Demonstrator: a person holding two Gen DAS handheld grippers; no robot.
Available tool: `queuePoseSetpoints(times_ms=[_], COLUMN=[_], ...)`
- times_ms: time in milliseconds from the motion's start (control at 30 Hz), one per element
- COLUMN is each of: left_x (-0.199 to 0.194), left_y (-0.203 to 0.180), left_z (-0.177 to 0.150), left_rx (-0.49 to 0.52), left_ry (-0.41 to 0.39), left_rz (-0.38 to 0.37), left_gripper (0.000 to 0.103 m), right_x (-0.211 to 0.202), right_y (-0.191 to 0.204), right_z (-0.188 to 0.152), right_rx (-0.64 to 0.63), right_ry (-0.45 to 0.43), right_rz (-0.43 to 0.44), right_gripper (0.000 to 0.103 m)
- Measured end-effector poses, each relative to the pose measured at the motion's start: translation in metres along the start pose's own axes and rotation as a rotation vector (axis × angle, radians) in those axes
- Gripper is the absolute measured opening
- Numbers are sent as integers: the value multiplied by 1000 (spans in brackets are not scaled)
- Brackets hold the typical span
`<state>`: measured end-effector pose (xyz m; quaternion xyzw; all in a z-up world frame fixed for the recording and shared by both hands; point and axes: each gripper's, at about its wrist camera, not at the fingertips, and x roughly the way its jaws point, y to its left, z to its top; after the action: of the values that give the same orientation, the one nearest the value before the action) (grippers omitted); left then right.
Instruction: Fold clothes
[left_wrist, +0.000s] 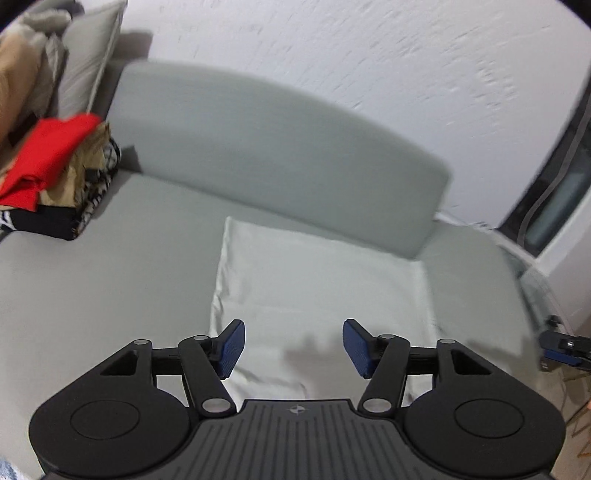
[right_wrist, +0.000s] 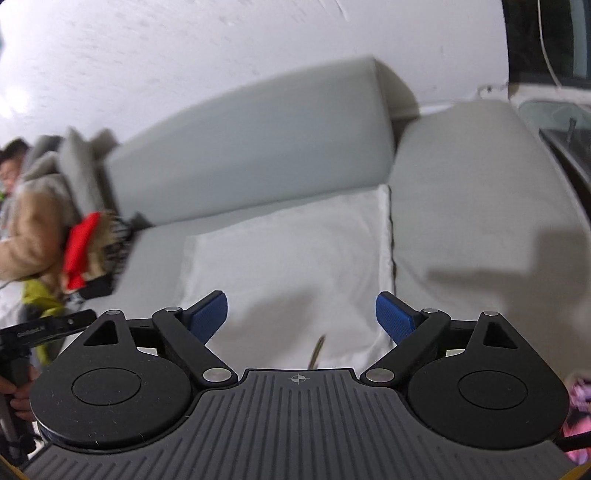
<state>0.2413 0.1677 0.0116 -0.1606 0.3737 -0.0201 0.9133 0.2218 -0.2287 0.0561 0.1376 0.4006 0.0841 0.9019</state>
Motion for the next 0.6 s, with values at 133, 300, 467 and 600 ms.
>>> queuePoseSetpoints(times_ms=[133, 300, 467, 600], left_x=[79, 175, 239, 265], left_y=[36, 79, 106, 108], left_z=[23, 52, 66, 74], left_rx=[-41, -71, -99, -32], left_ry=[20, 31, 62, 68], left_rz=[45, 79, -1, -40], left_gripper=[45, 45, 45, 45], right_x=[95, 192, 250, 286], right_y=[-35, -80, -119, -132], right_z=[26, 53, 79, 101], right_rx=[97, 176, 195, 183], right_ry=[65, 46, 10, 9], right_rz=[-14, -62, -81, -78], right_gripper=[81, 60, 56, 48])
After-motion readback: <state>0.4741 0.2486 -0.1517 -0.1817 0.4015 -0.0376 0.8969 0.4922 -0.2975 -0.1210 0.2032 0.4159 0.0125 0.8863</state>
